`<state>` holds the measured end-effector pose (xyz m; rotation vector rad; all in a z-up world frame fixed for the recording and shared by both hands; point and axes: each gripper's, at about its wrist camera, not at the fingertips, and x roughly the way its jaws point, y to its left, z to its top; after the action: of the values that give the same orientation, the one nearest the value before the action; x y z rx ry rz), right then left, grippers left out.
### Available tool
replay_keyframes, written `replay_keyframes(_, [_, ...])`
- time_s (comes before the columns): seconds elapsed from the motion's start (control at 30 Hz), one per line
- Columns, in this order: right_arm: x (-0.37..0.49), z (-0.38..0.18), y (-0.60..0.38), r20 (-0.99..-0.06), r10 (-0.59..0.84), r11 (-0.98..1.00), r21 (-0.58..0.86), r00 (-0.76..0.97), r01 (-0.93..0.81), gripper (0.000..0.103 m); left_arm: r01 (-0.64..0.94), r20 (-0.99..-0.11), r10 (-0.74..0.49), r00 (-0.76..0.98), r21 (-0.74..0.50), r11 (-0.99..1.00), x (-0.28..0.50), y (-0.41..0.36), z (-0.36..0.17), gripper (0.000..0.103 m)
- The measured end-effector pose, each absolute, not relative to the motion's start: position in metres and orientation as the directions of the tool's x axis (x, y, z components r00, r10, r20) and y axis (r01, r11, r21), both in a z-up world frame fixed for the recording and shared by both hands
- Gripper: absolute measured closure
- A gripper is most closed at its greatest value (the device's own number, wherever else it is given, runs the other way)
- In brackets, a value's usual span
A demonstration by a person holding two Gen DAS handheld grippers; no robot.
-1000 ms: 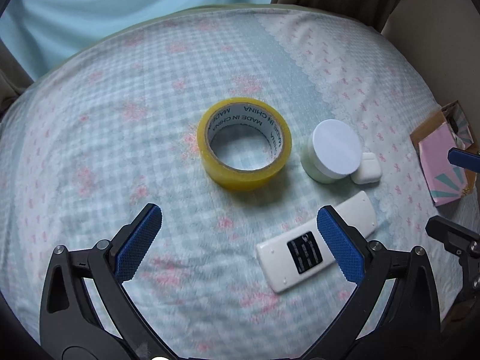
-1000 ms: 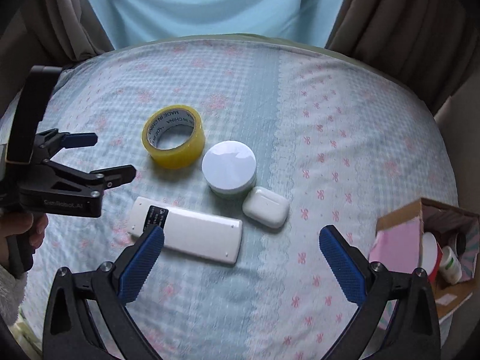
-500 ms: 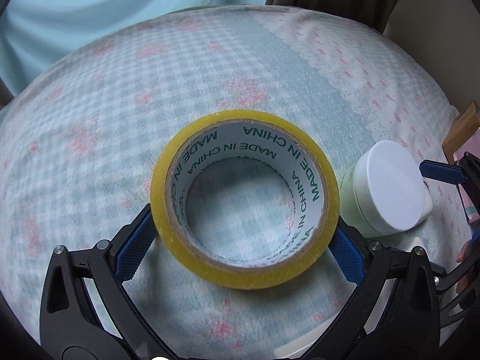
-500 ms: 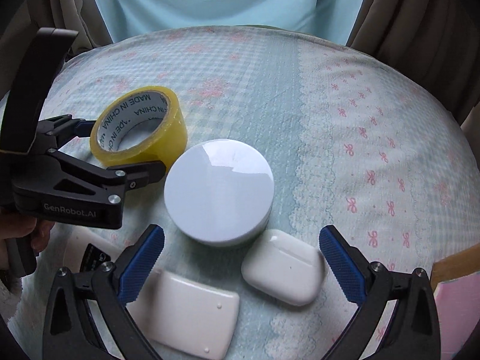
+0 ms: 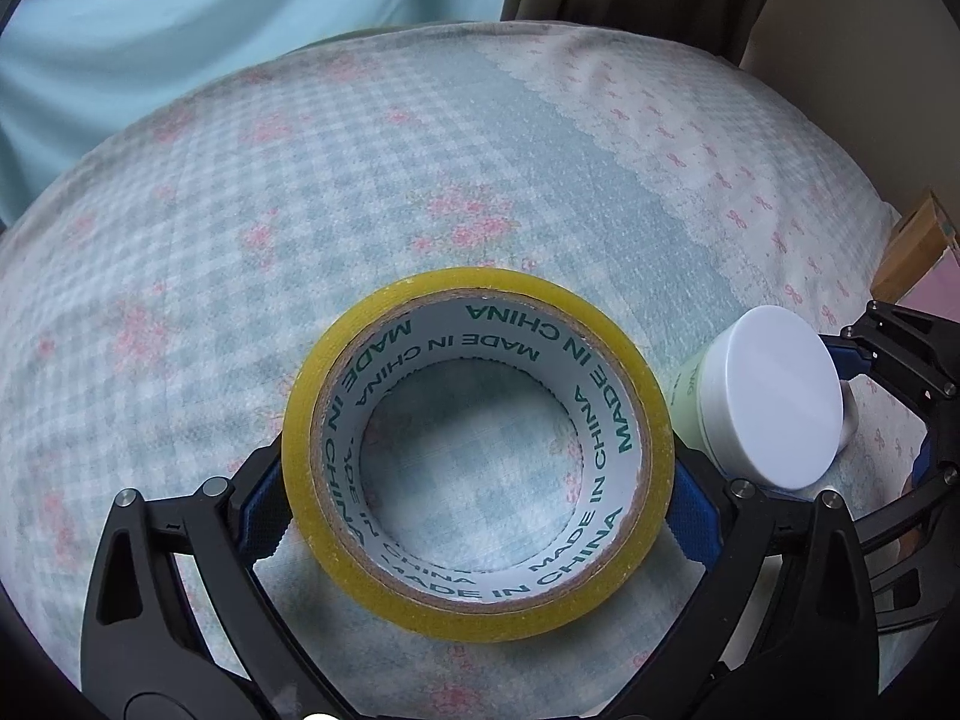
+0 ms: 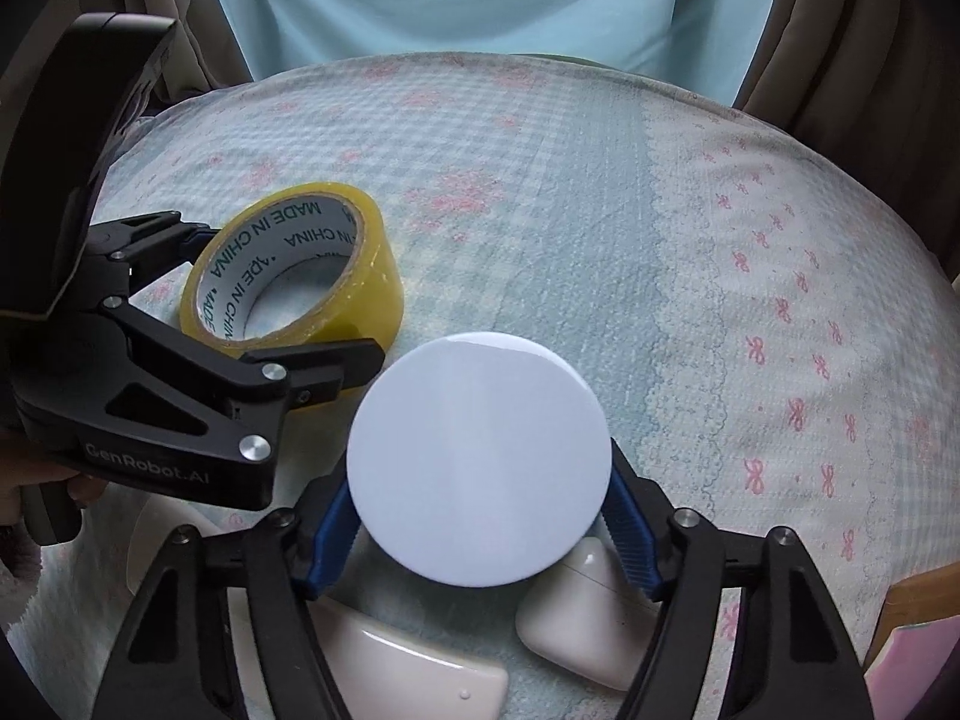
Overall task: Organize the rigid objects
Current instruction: 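Grasp the yellow tape roll with left tool while right tool grasps white jar, then lift the tape roll and white jar and carry both over the cardboard box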
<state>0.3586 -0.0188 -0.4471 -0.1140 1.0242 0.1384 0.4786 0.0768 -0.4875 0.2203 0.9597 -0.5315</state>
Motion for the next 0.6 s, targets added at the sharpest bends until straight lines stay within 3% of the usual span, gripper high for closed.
replay_keyframes(0.37, [0.355, -0.437, -0.017, -0.856, 0.073, 0.986, -0.014, 0.512, -0.164, 0.036, 0.513, -0.808, -0.336, 0.483, -0.05, 0.857, 0.463, 0.086, -0.467, 0.005])
replay_keyframes(0.6, [0.343, -0.401, -0.018, -0.85, 0.073, 0.99, 0.0, 0.521, -0.139, 0.036, 0.485, -0.8, -0.336, 0.497, -0.065, 0.872, 0.448, 0.101, -0.427, 0.005])
